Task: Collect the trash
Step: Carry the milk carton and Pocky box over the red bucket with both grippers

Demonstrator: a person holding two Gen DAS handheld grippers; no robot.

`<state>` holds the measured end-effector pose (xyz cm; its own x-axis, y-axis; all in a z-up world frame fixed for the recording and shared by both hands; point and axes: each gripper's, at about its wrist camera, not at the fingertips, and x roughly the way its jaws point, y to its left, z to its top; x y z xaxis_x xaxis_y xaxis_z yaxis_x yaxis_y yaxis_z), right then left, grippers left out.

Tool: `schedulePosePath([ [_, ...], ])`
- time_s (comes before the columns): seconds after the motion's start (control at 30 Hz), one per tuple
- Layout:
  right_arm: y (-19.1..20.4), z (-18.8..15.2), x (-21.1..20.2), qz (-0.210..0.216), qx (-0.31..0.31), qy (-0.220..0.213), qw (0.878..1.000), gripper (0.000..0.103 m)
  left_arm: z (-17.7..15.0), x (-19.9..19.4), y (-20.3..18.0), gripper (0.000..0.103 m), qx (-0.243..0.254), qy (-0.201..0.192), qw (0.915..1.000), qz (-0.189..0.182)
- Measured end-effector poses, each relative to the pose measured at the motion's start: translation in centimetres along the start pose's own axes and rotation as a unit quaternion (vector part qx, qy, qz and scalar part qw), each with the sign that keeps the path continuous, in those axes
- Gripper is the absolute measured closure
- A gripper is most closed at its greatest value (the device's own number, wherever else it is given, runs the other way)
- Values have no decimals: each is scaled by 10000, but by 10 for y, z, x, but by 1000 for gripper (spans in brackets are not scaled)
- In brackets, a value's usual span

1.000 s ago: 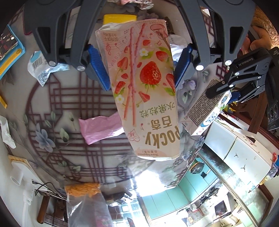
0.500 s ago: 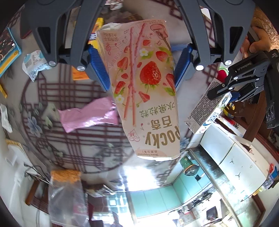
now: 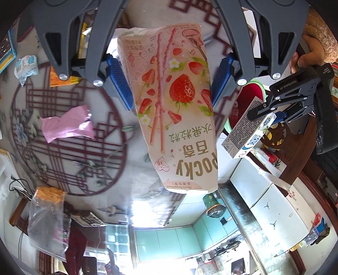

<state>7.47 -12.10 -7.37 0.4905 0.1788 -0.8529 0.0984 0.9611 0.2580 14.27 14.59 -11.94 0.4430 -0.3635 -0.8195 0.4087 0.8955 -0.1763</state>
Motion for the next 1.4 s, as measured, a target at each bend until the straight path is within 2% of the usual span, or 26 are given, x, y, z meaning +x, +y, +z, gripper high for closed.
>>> schedulePosePath([
  [0.37, 45, 4, 18, 119, -232, 94, 9996, 33, -9, -1, 60, 53, -372, 46, 9990, 245],
  [0.93, 103, 20, 50, 407, -709, 320, 9961, 33, -26, -2, 121, 53, -972, 121, 9934, 603],
  [1.4, 184, 35, 93, 797, -1530, 642, 9829, 32, -45, 1, 187, 53, -1609, 279, 9809, 1057],
])
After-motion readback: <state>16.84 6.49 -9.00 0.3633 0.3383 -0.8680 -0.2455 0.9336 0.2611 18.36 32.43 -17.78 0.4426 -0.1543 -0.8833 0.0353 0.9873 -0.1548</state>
